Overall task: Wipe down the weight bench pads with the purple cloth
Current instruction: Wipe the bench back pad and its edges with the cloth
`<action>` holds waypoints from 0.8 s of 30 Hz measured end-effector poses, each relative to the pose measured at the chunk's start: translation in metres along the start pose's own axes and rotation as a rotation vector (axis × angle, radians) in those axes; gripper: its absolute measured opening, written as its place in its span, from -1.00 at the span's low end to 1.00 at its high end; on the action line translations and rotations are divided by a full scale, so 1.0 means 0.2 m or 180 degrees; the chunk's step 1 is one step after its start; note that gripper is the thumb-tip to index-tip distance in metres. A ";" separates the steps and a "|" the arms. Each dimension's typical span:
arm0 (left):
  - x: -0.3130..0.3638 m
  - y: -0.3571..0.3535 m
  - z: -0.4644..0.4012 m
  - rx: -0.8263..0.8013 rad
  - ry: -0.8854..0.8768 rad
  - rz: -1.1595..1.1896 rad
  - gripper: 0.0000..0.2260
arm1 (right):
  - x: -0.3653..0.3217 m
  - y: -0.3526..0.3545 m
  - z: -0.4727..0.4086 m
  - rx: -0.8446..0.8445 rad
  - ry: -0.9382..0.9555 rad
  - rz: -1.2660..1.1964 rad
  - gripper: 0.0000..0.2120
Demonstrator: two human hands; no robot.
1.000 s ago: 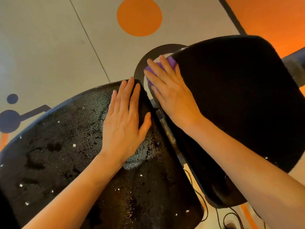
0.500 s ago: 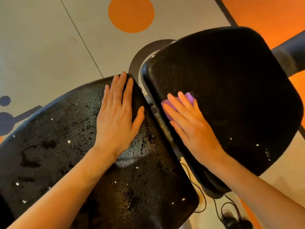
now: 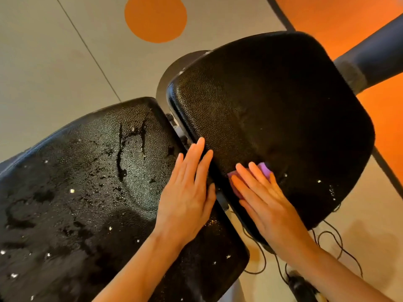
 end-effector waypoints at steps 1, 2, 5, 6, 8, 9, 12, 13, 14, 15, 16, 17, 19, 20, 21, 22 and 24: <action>0.00 0.00 0.00 0.0006 0.0003 -0.0027 -0.47 | 0.01 0.01 -0.03 0.0030 0.0019 0.0031 -0.55; 0.00 0.00 0.00 0.0003 -0.0009 -0.0047 -0.46 | 0.02 0.03 -0.11 0.0140 0.0009 0.0022 -0.56; 0.00 0.00 -0.01 -0.0009 0.0009 -0.0147 -0.46 | 0.03 0.13 -0.50 0.0515 -0.0133 -0.0223 -0.57; 0.00 -0.01 -0.01 -0.0032 0.0013 -0.0176 -0.46 | 0.04 0.15 -0.56 0.0552 -0.0176 -0.0215 -0.57; 0.00 -0.01 -0.01 -0.0063 0.0028 -0.0169 -0.46 | 0.05 0.12 -0.47 0.0474 -0.0175 -0.0107 -0.55; 0.00 -0.01 -0.01 -0.0059 0.0024 -0.0143 -0.46 | 0.06 0.08 -0.33 0.0402 -0.0174 -0.0017 -0.55; 0.00 0.00 0.00 -0.0053 0.0027 -0.0123 -0.47 | 0.02 0.00 0.06 0.0108 -0.0104 0.0157 -0.54; 0.01 0.00 0.00 -0.0051 0.0040 -0.0132 -0.48 | 0.04 -0.01 0.07 0.0056 -0.0048 0.0184 -0.54; 0.01 0.01 0.00 -0.0068 0.0040 -0.0147 -0.48 | 0.06 0.01 -0.01 0.0075 -0.0002 0.0205 -0.54; 0.01 0.00 0.00 -0.0094 0.0041 -0.0162 -0.48 | 0.08 0.04 -0.13 0.0149 -0.0009 0.0135 -0.55; 0.01 0.01 0.00 -0.0109 0.0057 -0.0182 -0.48 | 0.10 0.09 -0.30 0.0247 -0.0064 -0.0011 -0.56; 0.01 0.01 0.00 -0.0110 0.0059 -0.0213 -0.47 | 0.12 0.15 -0.46 0.0373 -0.0122 -0.0101 -0.57; 0.01 0.00 -0.01 -0.0131 0.0041 -0.0242 -0.47 | 0.16 0.21 -0.65 0.0498 -0.0240 -0.0150 -0.58; 0.01 0.00 -0.01 -0.0135 0.0041 -0.0245 -0.46 | 0.16 0.20 -0.63 0.0495 -0.0268 -0.0126 -0.57; 0.01 0.00 0.00 -0.0128 0.0045 -0.0249 -0.46 | 0.15 0.17 -0.54 0.0463 -0.0283 -0.0067 -0.56; 0.01 0.00 0.00 -0.0124 0.0049 -0.0258 -0.46 | 0.14 0.13 -0.40 0.0410 -0.0302 -0.0015 -0.55; 0.02 0.01 0.00 -0.0107 0.0069 -0.0277 -0.45 | 0.10 0.03 -0.09 0.0345 -0.0310 0.0159 -0.53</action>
Point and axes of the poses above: each hand's wrist, its own z-axis away from the middle knuckle, its own y-axis out of the back of the hand, x = y × z, the point moved 7 cm from there along -z, towards the middle knuckle, and after that the axes turned 10 degrees about -x, right-handed, at the moved point
